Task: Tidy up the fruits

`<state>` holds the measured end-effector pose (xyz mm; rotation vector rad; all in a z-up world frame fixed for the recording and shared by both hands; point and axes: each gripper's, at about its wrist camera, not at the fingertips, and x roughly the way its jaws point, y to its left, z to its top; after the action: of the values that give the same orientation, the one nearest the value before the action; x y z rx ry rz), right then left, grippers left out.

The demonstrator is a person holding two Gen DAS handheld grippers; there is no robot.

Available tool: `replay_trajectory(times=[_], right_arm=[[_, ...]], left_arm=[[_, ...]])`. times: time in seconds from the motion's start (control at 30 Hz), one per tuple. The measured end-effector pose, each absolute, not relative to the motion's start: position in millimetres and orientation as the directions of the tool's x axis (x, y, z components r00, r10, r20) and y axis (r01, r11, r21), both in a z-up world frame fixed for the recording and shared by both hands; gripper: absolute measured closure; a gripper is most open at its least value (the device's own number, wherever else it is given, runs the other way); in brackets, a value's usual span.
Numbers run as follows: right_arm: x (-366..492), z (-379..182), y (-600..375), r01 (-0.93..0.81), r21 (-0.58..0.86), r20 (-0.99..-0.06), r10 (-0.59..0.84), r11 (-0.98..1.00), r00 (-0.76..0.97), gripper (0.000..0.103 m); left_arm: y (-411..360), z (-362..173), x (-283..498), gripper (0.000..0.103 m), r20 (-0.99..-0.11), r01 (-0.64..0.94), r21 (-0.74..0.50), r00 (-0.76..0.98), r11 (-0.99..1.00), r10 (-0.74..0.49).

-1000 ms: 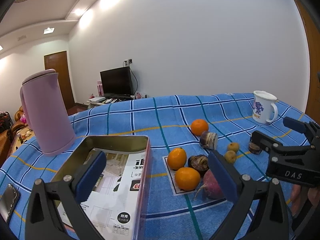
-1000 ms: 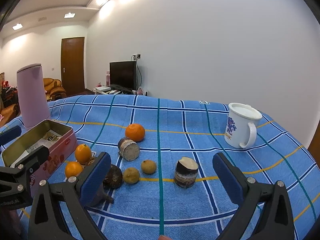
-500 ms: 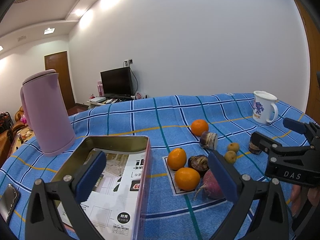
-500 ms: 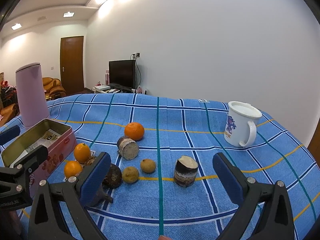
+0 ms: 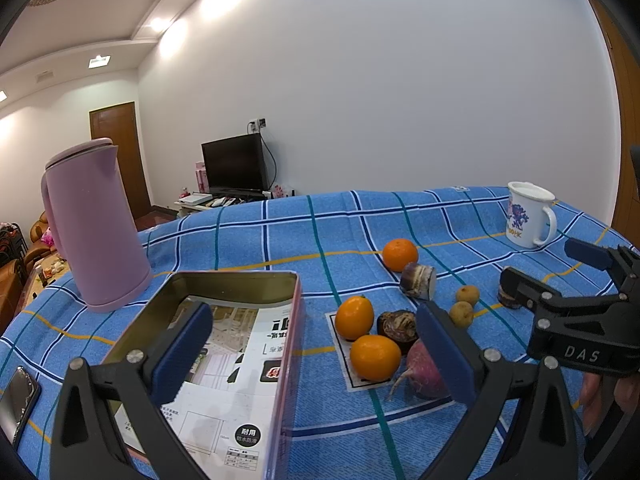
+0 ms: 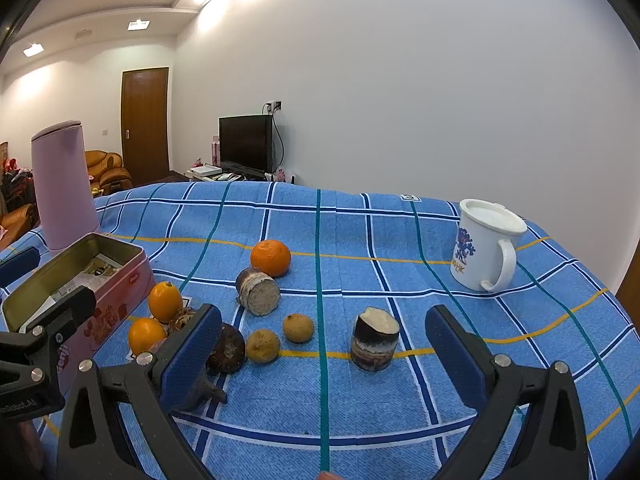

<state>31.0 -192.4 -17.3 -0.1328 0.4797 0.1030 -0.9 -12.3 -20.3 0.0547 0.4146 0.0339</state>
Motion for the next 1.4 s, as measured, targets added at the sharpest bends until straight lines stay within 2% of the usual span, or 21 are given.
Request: replay_trajectory(times=[0.37,0.63,0.7,0.93,1.1,1.13,1.2,1.27,1.33,1.4], right_arm=[[32,-17,-200,-0.112,-0.065,-0.469,0.068,0.992,0.880,0.001],[37,-17,-235,-0.006,-0.022,-0.478,-0.005,1.000,0.878,0.001],[39,-17,-242,0.002,-0.014,-0.483,-0.009,1.000,0.875,0.001],[43,-18,-259,0.012,0.029,-0.503,0.004,1.000,0.864,0.002],[45,-20,-263,0.008,0.051,-0.517,0.020,0.999,0.856,0.002],[46,-20,-262,0.008,0.052,-0.522,0.020,0.999,0.853,0.002],[49,-21,-263,0.005,0.056,-0.529,0.026,0.998,0.848,0.006],[52,-23,-263,-0.010,0.065,-0.538,0.044,0.998,0.842,0.019],[58,-25,-263,-0.023,0.073,-0.557,0.060,0.997,0.828,0.022],[65,-27,-263,-0.035,0.081,-0.575,0.076,0.996,0.814,0.022]], left_arm=[[-8,-21,-1,0.000,-0.404,-0.035,0.051,0.913,0.998,0.052],[-27,-19,-4,0.001,-0.425,0.051,0.042,0.905,0.998,-0.028],[-39,-19,-4,0.006,-0.439,0.095,0.053,0.896,0.994,-0.063],[-74,-31,15,0.041,-0.556,0.218,0.048,0.817,0.975,-0.155],[-84,-43,28,0.044,-0.634,0.263,0.012,0.748,0.965,-0.196],[-86,-45,30,0.049,-0.648,0.269,0.014,0.736,0.963,-0.196],[-86,-45,30,0.056,-0.648,0.255,0.020,0.740,0.967,-0.182],[-85,-46,30,0.058,-0.646,0.259,0.025,0.741,0.965,-0.182],[-83,-46,28,0.058,-0.645,0.260,0.015,0.741,0.966,-0.190],[-79,-44,29,0.064,-0.638,0.265,-0.009,0.741,0.964,-0.209]])
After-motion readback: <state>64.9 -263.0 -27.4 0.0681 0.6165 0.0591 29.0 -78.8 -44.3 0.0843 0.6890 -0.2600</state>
